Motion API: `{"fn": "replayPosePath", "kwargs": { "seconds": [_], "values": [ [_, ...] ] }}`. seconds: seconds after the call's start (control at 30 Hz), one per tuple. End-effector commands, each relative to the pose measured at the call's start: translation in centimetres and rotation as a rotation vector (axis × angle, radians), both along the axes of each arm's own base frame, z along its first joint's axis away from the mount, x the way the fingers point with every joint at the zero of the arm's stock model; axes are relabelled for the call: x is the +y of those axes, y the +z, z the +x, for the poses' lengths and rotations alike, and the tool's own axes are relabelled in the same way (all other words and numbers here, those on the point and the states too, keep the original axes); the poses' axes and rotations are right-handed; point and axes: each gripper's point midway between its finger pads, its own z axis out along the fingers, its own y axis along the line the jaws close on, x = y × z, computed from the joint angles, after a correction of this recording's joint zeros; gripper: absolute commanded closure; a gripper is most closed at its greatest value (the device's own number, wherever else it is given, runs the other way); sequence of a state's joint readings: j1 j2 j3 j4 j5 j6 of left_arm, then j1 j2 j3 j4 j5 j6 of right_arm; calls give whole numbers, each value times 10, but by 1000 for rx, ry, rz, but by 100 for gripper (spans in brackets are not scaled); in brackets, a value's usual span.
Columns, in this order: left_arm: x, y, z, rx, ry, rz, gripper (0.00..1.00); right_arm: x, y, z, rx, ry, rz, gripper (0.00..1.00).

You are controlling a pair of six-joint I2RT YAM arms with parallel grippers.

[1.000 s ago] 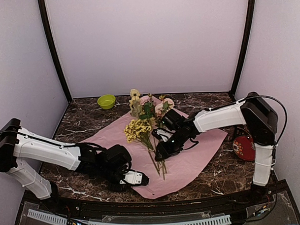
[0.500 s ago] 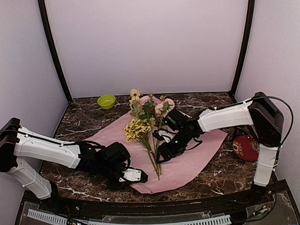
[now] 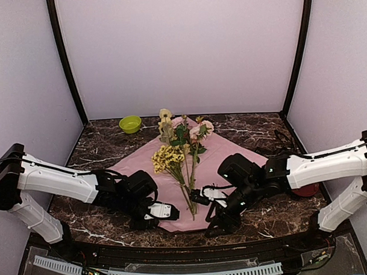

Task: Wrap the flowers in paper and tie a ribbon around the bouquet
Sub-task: Pass from the left arm to the right

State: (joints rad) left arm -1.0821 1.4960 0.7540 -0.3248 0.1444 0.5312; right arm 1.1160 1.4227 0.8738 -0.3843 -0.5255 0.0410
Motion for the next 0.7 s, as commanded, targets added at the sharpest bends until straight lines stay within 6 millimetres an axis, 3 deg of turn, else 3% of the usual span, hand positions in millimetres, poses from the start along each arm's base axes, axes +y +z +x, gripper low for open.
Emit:
{"fn": "replayPosePath", "kwargs": {
  "seconds": [0.0,0.23,0.3,0.37,0.5,0.6,0.63,0.67],
  "values": [
    [-2,7,-2,46,15,-15,100,2,-9,-7,-144,68,46,31],
    [-3,8,-2,53,16,-22,100,3,-35,9,-252,7,3,34],
    [-3,9,-1,53,20,-23,100,5,-37,14,-261,-24,2,49],
    [-2,9,-1,56,21,-23,100,6,-37,21,-280,-61,0,70],
    [-1,11,0,53,26,-30,100,6,-34,33,-312,-103,-12,100],
    [-1,15,0,50,25,-42,100,5,-30,39,-307,-119,-1,100],
    [-2,17,0,46,25,-47,96,5,-29,42,-301,-132,-1,100],
    [-1,19,2,35,36,-54,82,4,-27,46,-298,-148,0,100]
  ]
}}
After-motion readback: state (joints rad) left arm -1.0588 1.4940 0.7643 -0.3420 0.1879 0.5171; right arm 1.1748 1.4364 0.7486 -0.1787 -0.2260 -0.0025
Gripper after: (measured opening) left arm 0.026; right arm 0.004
